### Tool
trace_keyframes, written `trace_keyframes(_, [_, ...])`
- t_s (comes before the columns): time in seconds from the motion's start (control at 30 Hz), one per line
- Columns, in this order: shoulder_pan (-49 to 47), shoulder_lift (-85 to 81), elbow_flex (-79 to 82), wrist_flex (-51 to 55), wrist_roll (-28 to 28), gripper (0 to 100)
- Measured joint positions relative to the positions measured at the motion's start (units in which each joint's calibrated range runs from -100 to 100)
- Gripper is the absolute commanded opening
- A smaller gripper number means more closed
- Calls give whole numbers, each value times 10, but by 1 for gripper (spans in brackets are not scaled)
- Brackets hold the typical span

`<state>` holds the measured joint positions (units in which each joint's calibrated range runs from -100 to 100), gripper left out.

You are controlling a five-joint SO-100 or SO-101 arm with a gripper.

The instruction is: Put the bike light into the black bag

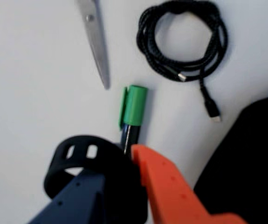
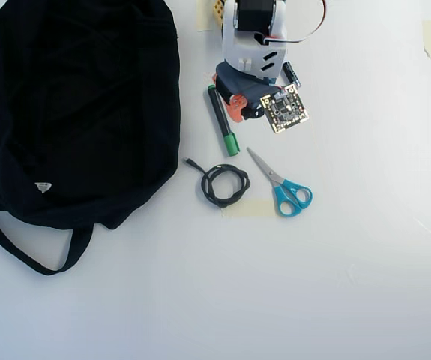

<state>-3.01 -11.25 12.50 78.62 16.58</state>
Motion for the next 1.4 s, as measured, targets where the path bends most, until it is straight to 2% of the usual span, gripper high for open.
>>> trace_keyframes(0.1, [9,-41,-2,0,-27,2])
trace_keyframes(0.37, [26,-71,-2,3,-189,2])
trace_keyframes(0.57, [21,-87,-2,-13,-268,2])
trace_keyframes(0.93, [46,-210,44,-31,-272,2])
trace_keyframes(1.1, [159,-227,72,-31,-268,2])
trace_keyframes(1.27, [314,-226,104,-32,-265,2])
trace_keyframes(1.4, [414,-199,128,-88,-229,2])
